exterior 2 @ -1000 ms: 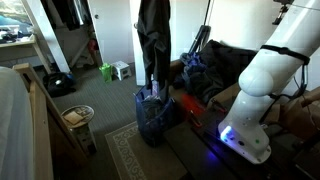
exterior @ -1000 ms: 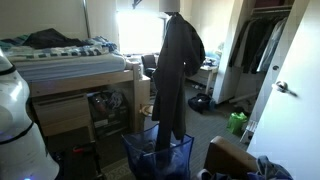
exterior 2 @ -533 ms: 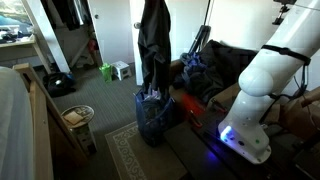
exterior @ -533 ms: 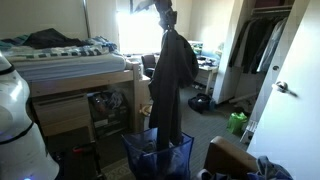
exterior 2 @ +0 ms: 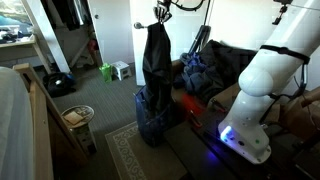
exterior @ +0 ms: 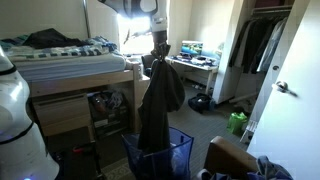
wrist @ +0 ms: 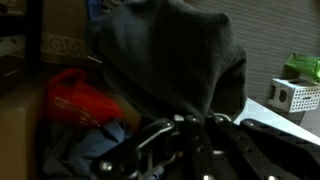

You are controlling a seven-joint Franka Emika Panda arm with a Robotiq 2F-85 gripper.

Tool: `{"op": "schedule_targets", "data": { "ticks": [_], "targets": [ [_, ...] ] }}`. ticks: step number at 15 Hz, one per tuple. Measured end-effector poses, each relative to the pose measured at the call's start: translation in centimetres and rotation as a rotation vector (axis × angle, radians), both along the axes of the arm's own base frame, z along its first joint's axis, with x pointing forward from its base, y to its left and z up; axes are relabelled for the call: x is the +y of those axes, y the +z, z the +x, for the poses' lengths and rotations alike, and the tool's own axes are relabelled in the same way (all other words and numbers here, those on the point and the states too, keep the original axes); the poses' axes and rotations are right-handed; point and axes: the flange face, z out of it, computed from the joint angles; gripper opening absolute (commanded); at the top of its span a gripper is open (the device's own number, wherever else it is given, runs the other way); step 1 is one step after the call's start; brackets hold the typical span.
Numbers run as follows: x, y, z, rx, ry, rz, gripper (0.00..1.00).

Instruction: Pick the hoodie on the sofa and put it in the bag

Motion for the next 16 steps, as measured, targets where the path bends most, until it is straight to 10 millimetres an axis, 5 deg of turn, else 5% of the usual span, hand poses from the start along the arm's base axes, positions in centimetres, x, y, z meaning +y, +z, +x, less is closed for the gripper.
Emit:
{"op": "schedule_targets", "data": {
  "ticks": [16],
  "targets": [
    [-0.6, -10.0, 2.0, 0.169, 0.004, 0.053, 0.07]
  ]
}}
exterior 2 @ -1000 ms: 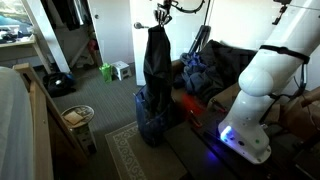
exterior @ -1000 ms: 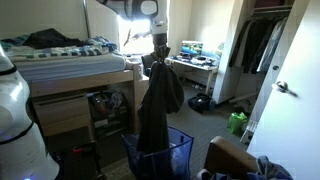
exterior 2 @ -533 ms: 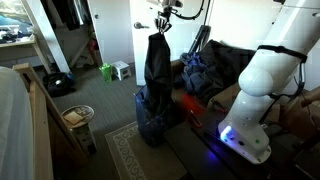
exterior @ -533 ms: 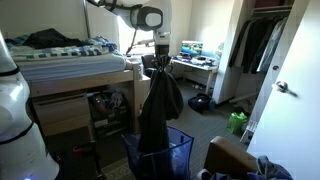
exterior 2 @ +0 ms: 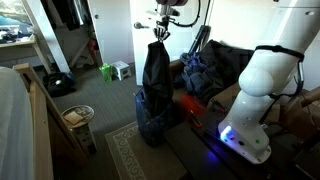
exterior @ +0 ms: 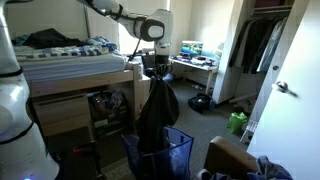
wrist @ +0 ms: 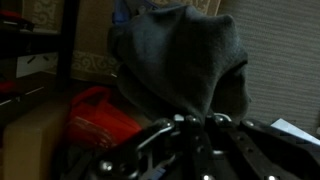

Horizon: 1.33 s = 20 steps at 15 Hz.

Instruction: Pick the hoodie on the sofa and put it in the bag

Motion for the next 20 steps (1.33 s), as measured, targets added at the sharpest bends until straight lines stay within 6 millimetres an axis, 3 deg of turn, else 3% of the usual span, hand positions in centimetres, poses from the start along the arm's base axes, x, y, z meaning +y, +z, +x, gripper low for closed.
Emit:
{"op": "schedule_targets", "data": {
  "ticks": [8, 15, 20],
  "targets": [
    [0.3, -1.0, 0.1, 0.017, 0.006, -0.001, 0.04],
    [5.7, -8.1, 0.5, 0.131, 0.1, -0.01, 0.04],
    [7.0, -11.4, 1.1, 0.166, 0.133, -0.034, 0.04]
  ]
}}
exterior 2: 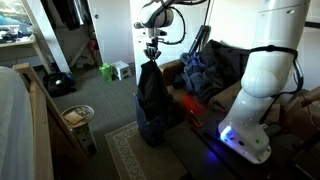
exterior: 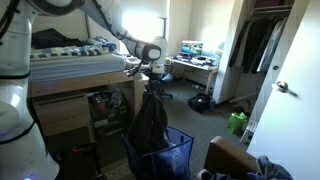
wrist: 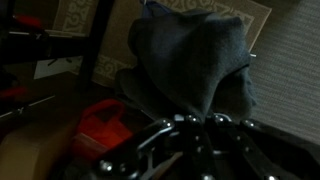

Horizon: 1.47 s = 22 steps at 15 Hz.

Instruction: Pick the hoodie on the sofa and put it in the bag

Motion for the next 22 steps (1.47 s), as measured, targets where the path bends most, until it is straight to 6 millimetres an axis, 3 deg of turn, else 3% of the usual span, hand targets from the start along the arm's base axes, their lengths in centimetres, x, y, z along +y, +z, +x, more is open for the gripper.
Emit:
{"op": "schedule_targets", "data": {
  "ticks": [4, 8, 12, 15, 22],
  "targets": [
    [-1.6, -0.9, 0.8, -0.025, 0.0, -0.038, 0.04],
    [-5.0, -1.5, 2.0, -0.082, -0.045, -0.093, 0.04],
    [-6.8, -3.5, 2.2, -0.074, -0.087, -0.11, 0.04],
    [-6.2, -5.8, 2.0, -0.038, -0.083, -0.107, 0.04],
    [-2.0, -9.9, 0.9, 0.032, -0.037, -0.074, 0.04]
  ]
}}
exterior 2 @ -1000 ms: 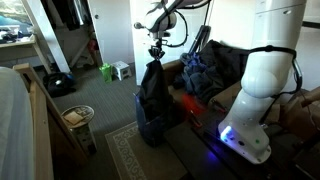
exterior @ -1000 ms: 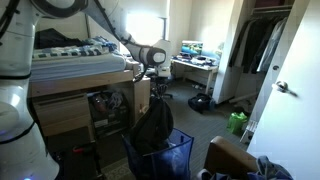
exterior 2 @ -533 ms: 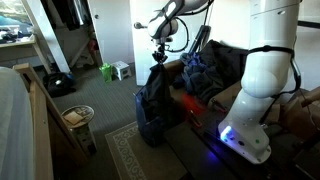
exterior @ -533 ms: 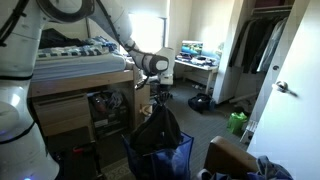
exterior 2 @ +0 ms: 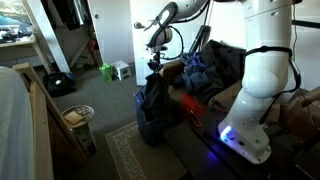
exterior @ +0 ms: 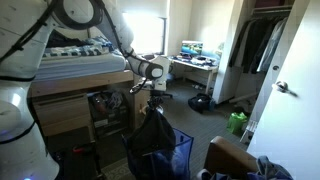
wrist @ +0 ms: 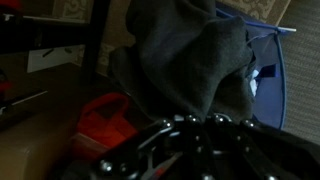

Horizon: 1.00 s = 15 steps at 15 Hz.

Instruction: Pick the hoodie on the sofa and put it in the bag

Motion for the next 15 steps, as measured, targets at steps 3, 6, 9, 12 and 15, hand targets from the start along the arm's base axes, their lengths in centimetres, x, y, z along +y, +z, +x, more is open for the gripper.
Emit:
{"op": "schedule_targets", "data": {
  "ticks": [3, 6, 9, 12, 15],
  "targets": [
    [1.2, -0.5, -0.2, 0.014, -0.006, 0.041, 0.04],
    [3.0, 0.0, -0.1, 0.01, 0.018, 0.086, 0.03],
    [4.8, 0.6, 0.1, -0.002, 0.046, 0.098, 0.03],
    [4.9, -0.1, 0.1, 0.014, 0.047, 0.095, 0.03],
    [3.7, -1.9, 0.0, 0.051, 0.026, 0.086, 0.03]
  ]
}}
